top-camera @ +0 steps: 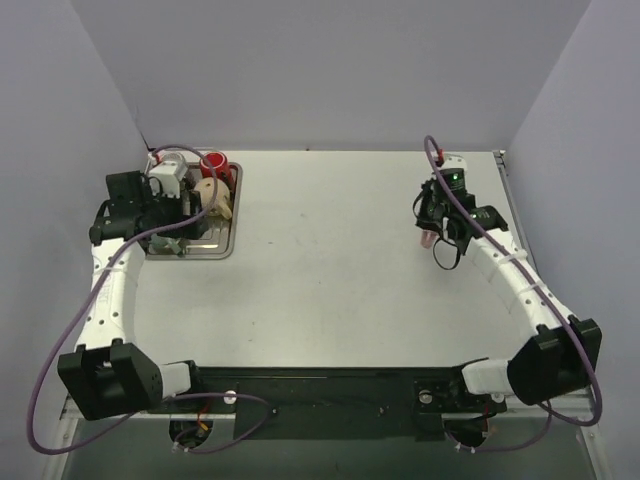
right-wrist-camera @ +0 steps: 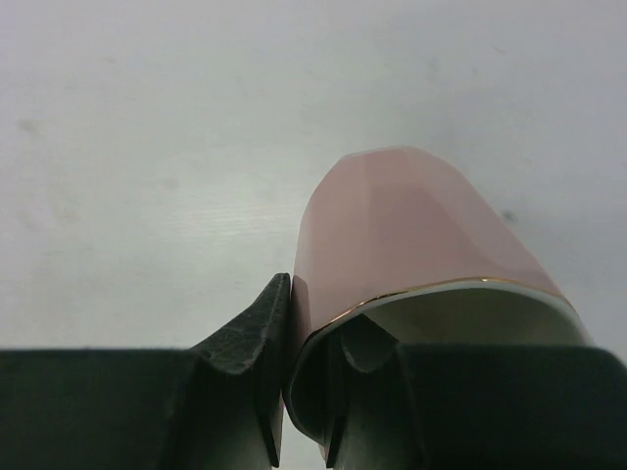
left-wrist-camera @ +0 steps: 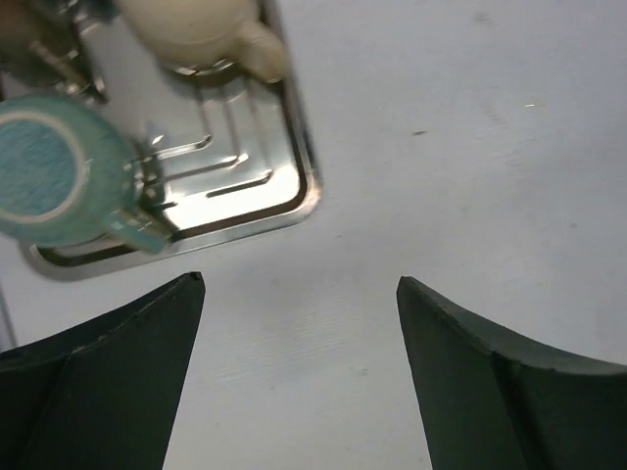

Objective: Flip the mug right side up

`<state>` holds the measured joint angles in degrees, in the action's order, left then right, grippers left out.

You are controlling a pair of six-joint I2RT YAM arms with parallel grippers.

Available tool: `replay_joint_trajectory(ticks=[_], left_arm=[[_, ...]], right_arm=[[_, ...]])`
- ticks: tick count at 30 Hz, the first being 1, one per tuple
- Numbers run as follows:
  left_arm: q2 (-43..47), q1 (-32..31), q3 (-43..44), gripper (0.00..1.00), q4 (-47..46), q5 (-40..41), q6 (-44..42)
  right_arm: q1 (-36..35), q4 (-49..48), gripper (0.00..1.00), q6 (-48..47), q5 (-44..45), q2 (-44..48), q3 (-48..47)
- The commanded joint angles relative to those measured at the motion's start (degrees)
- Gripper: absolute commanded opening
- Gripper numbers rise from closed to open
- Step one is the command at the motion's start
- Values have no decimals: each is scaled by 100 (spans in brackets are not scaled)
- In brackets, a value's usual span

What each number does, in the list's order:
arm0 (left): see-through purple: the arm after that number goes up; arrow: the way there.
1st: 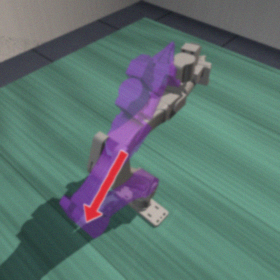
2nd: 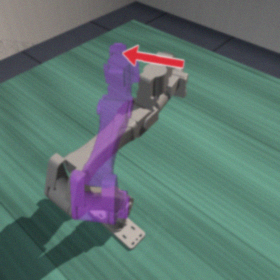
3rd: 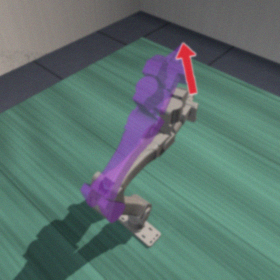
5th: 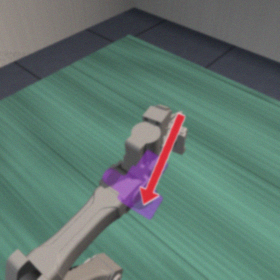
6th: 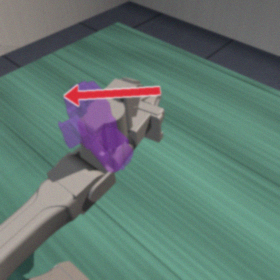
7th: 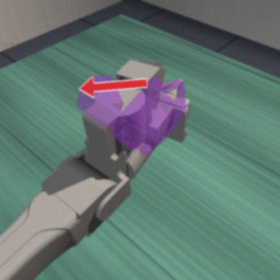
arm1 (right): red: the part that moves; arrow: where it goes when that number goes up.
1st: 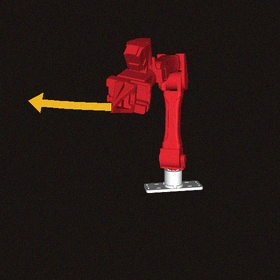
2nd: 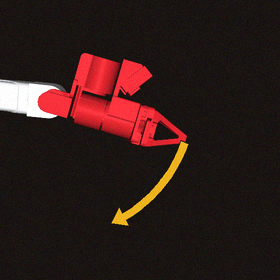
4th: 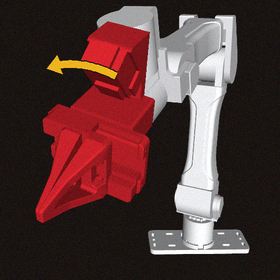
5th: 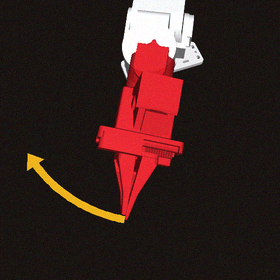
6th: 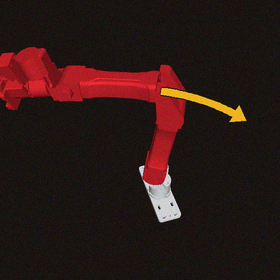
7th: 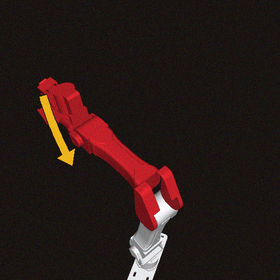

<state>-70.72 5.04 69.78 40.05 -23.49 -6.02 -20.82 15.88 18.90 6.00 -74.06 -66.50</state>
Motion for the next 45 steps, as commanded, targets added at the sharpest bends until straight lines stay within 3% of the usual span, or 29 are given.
replay_joint_trajectory(ticks=[1, 5, 10, 13, 18, 23, 33, 41, 45], left_arm=[[-485, 1128, -140, 90, 284, 451, -1577], [-741, 1596, -429, 91, -198, 668, -1718], [-917, 1649, -896, 90, -1007, 1258, -1736], [-1023, 1641, -1071, 89, -1376, 1416, -1692], [-1487, 1641, -1019, 88, -1834, 1584, -1350], [-1849, 1623, -870, 85, -2089, 1549, -954], [-2157, 1369, -720, 82, -2282, 1417, -681], [-2305, 1157, -755, 83, -2827, 2294, -453], [-2569, 1227, -825, 77, -2933, 2471, -540]], right_arm=[[1209, 1444, 0, -589, -520, -599, -30], [1545, 1655, 0, -772, -793, -1371, -213], [1949, 1752, 0, -879, -1355, -2129, -346], [2012, 1769, 4, -896, -1181, -2270, -381], [1985, 1884, 44, -923, -1189, -2192, -434], [1784, 2137, 71, -887, -741, -1700, -557], [1248, 2516, 77, -782, 252, -725, -531], [1098, 2640, 77, -800, 675, -118, -329], [1071, 2675, 77, -817, 762, 120, -285]])
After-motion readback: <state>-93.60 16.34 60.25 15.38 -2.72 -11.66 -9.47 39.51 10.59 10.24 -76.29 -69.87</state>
